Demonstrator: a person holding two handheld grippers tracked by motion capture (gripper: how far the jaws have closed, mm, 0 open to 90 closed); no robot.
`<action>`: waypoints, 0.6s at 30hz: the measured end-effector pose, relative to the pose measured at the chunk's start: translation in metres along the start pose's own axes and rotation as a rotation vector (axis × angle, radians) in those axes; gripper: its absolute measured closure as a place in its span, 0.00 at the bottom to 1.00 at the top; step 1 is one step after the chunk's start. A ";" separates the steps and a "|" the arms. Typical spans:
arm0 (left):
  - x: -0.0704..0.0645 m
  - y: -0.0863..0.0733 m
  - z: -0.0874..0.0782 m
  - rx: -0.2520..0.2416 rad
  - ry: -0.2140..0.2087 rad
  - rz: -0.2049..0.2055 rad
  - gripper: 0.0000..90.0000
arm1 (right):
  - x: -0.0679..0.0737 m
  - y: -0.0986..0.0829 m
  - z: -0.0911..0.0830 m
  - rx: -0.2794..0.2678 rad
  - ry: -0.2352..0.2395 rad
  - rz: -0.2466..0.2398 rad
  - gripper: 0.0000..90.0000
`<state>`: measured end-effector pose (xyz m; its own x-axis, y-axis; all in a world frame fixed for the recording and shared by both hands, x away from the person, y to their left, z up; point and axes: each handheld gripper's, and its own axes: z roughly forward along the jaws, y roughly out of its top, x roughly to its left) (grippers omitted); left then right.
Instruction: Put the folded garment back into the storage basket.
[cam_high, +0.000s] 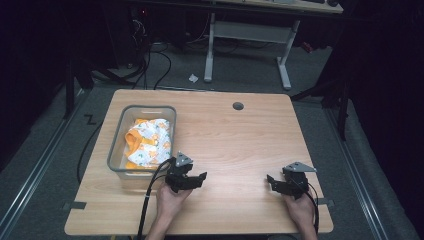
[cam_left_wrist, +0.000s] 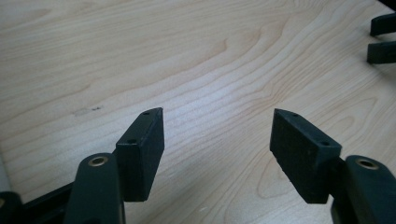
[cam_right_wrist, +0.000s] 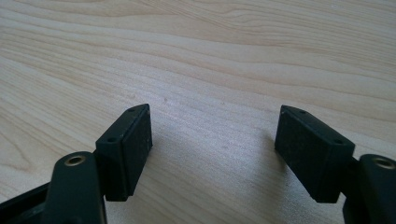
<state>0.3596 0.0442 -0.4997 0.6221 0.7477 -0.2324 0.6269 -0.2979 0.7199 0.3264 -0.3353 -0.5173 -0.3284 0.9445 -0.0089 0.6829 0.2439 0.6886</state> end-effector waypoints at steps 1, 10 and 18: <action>0.000 -0.001 0.002 0.004 0.008 0.001 0.40 | 0.000 0.000 0.000 0.000 0.000 0.000 0.31; 0.000 -0.016 0.016 0.022 0.121 0.051 0.39 | 0.000 0.000 0.000 0.000 0.000 0.000 0.31; -0.005 -0.019 0.019 0.013 0.178 0.097 0.37 | 0.000 0.000 0.000 0.000 0.000 0.001 0.31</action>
<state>0.3535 0.0348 -0.5243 0.5877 0.8079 -0.0427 0.5750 -0.3800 0.7245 0.3264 -0.3353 -0.5173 -0.3276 0.9448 -0.0085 0.6830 0.2430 0.6889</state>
